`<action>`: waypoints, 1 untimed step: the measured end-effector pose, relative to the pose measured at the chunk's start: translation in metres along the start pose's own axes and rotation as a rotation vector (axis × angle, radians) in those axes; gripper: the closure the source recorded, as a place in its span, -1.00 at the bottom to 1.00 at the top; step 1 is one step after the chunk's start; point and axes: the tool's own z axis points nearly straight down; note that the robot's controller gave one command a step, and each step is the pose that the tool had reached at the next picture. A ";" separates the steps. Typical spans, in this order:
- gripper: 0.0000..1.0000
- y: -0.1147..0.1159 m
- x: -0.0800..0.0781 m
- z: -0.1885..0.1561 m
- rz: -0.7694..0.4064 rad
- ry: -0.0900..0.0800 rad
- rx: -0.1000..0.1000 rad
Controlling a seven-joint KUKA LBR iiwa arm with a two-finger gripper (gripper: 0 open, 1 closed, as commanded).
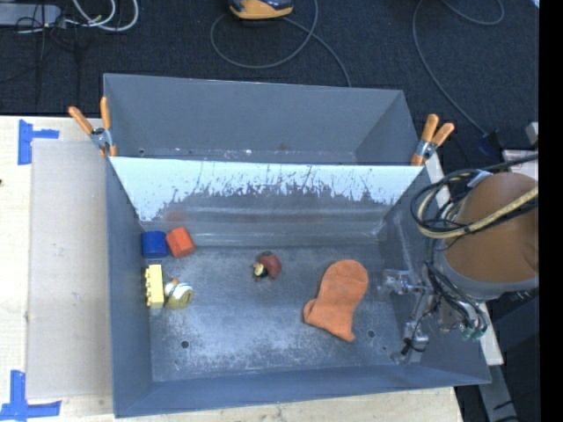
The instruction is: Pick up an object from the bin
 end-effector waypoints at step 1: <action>-1.00 0.000 -0.002 -0.004 -0.004 -0.007 0.002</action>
Offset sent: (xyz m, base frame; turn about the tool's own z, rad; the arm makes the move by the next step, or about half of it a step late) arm 0.0945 0.0576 -0.0649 -0.0422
